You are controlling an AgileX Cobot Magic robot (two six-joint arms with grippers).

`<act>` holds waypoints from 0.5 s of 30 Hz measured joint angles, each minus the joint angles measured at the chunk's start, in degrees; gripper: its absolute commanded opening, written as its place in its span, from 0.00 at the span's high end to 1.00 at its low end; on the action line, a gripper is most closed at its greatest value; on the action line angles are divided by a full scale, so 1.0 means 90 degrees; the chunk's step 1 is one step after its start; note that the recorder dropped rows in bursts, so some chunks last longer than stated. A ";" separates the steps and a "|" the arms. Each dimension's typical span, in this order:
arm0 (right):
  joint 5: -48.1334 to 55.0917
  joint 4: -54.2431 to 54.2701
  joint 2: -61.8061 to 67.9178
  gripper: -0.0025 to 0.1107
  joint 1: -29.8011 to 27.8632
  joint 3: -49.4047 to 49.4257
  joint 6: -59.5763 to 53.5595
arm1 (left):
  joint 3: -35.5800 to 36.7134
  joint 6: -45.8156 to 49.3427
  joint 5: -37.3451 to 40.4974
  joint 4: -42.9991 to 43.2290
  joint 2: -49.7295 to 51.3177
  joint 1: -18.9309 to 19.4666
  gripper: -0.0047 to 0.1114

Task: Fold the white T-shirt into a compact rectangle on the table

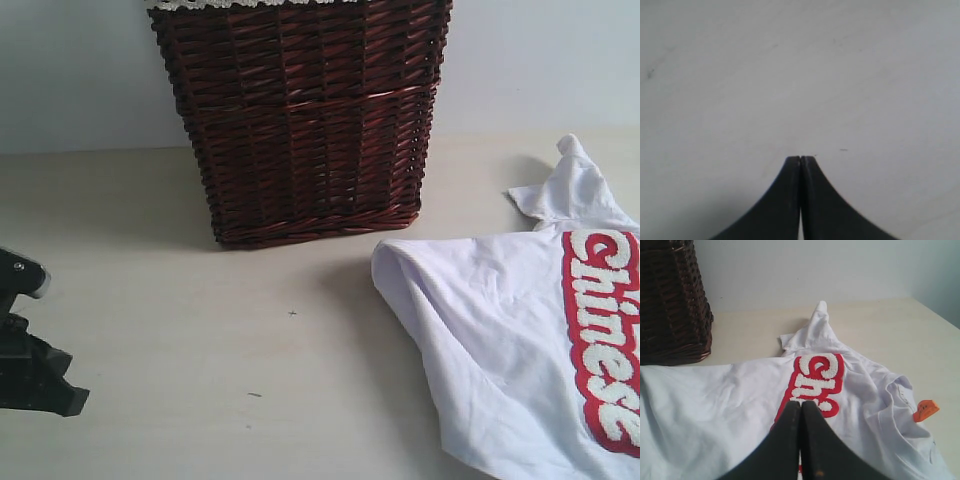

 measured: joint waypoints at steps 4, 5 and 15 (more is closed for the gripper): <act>0.0000 0.0000 0.0000 0.98 0.0000 0.0000 0.0000 | 0.0000 0.0123 -0.0025 0.0000 0.0000 0.0000 0.96; 0.0000 0.0000 0.0000 0.98 0.0000 0.0000 0.0000 | 0.0000 0.0135 -0.0036 0.0000 0.0000 0.0000 0.96; 0.0000 -0.0854 0.0000 0.98 0.0000 0.0000 -0.0512 | 0.0000 0.0151 -0.0036 0.0000 0.0000 0.0000 0.96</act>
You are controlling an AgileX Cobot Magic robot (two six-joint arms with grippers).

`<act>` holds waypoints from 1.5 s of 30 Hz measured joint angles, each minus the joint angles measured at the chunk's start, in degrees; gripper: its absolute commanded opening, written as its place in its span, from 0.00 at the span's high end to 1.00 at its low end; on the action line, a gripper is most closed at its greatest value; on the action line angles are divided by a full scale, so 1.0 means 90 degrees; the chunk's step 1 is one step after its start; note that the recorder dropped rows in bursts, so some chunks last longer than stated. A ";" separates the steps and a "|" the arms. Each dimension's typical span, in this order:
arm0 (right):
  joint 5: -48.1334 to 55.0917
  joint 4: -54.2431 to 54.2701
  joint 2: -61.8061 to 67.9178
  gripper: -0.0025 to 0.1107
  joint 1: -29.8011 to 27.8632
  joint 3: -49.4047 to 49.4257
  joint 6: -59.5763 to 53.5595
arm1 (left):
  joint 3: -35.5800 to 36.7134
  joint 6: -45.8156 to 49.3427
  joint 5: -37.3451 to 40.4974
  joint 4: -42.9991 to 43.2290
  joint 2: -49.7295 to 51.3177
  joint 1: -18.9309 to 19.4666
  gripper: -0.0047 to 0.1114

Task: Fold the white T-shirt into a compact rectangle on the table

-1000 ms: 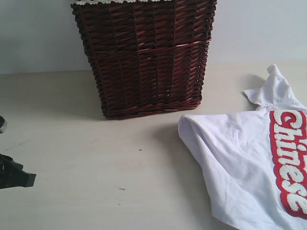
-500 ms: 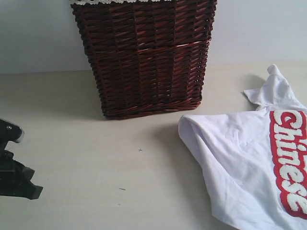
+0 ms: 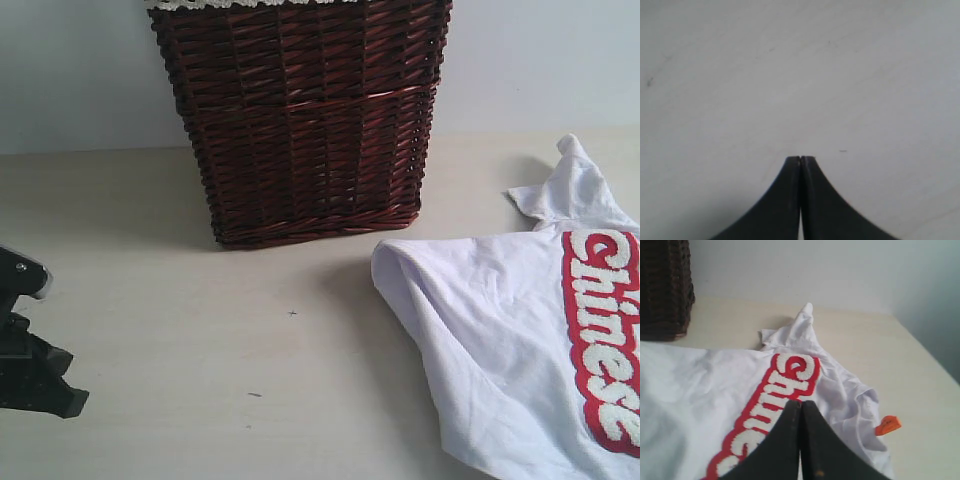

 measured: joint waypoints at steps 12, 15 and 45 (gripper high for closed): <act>-0.0662 -0.0523 0.0000 0.98 0.0000 0.0000 -0.0313 | 0.0000 0.0024 -0.0012 0.0000 -0.0013 0.0000 0.96; -0.1556 0.0724 0.0000 0.98 0.0000 0.0000 0.0769 | 0.0000 0.0024 -0.0185 0.0000 -0.0013 0.0000 0.96; -0.3171 0.5573 0.0000 0.98 0.0000 0.0000 0.2906 | 0.0000 -0.0161 -0.0673 0.0000 -0.0013 0.0000 0.96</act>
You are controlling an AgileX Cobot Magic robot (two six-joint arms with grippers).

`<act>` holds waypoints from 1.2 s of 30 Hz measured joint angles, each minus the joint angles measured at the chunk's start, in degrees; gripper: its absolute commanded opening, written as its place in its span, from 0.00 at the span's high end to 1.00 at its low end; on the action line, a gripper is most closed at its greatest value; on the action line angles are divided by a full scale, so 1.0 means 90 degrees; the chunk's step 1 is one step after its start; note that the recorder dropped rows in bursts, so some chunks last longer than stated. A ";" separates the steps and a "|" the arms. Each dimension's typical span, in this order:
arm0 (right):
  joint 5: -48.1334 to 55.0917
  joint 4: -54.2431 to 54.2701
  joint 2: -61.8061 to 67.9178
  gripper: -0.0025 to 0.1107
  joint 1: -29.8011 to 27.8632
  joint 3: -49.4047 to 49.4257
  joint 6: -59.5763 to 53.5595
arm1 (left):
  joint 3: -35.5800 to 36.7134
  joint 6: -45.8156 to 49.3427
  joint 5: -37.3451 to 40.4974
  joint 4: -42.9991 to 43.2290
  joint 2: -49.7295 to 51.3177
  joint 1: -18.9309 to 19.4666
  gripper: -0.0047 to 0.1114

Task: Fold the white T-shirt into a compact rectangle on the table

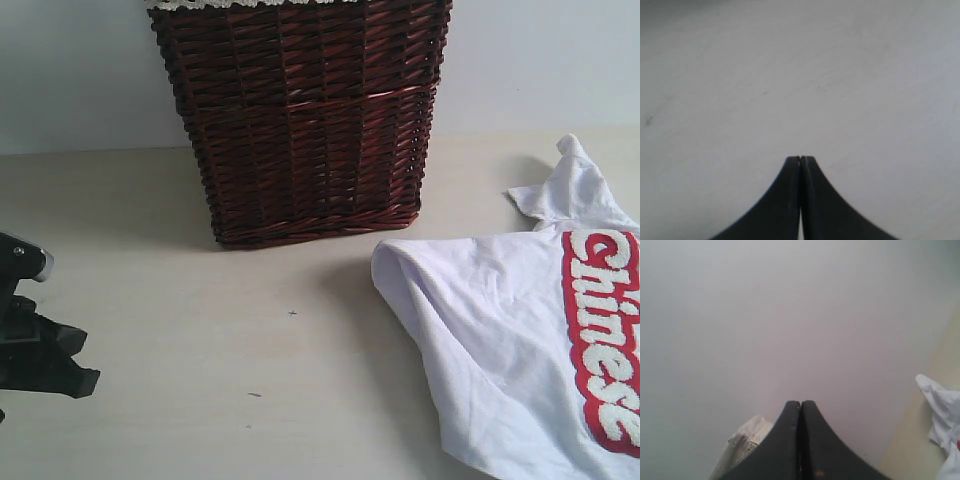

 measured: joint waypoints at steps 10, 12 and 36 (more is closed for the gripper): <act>0.0396 0.0393 0.0000 0.98 0.0000 0.0000 0.0378 | 0.0000 0.0000 0.0000 0.0000 0.0000 0.0000 0.96; 0.0396 0.0442 0.0000 0.98 0.0000 0.0000 0.0421 | 0.0000 0.0000 0.0000 0.0000 0.0000 0.0000 0.96; 0.4536 -0.3067 0.6354 0.91 0.0000 -0.4048 -0.4272 | -0.0699 -0.3585 -0.2272 0.3157 0.0571 -0.1423 0.96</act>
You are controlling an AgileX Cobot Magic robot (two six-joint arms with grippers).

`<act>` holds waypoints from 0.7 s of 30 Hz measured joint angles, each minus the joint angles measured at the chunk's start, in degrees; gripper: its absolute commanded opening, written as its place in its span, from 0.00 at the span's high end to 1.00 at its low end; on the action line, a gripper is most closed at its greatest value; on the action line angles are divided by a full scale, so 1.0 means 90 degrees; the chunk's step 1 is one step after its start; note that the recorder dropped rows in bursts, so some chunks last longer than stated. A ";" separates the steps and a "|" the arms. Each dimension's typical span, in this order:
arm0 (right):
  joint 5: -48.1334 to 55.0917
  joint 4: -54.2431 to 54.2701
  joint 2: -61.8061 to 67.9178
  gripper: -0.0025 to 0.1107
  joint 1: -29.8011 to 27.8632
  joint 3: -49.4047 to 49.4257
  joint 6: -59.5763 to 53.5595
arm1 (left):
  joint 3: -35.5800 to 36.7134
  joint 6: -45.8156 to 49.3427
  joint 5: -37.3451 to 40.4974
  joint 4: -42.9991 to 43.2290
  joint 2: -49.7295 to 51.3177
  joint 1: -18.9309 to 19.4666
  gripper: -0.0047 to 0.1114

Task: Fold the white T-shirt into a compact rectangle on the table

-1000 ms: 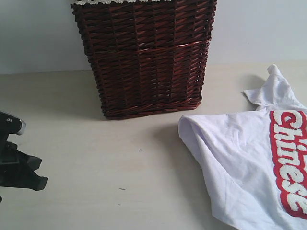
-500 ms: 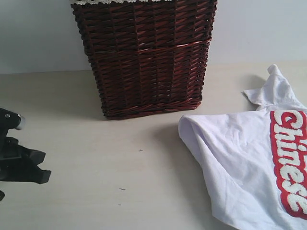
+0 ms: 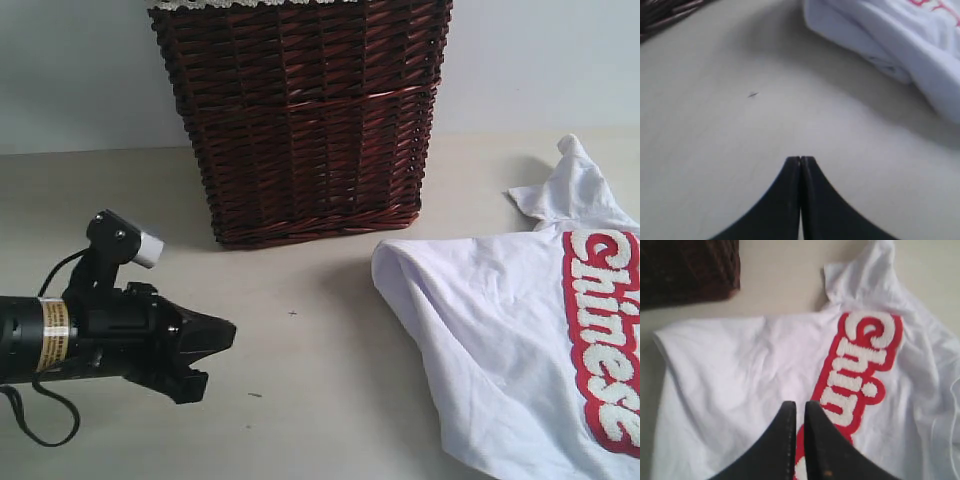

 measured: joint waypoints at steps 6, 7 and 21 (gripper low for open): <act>0.0010 -0.0296 0.1760 0.98 0.0000 -0.0164 -0.1563 | -0.0300 -0.0753 -0.0214 0.0843 0.0000 -0.0126 0.96; 0.0010 -0.0321 0.1760 0.98 0.0000 -0.0164 -0.1614 | -0.0300 -0.0753 -0.0214 0.0847 0.0000 -0.0126 0.96; -0.0570 -0.0006 0.2976 0.75 0.0000 -0.0164 -0.1885 | -0.0667 0.0240 -0.0495 0.0586 0.0841 -0.0126 0.96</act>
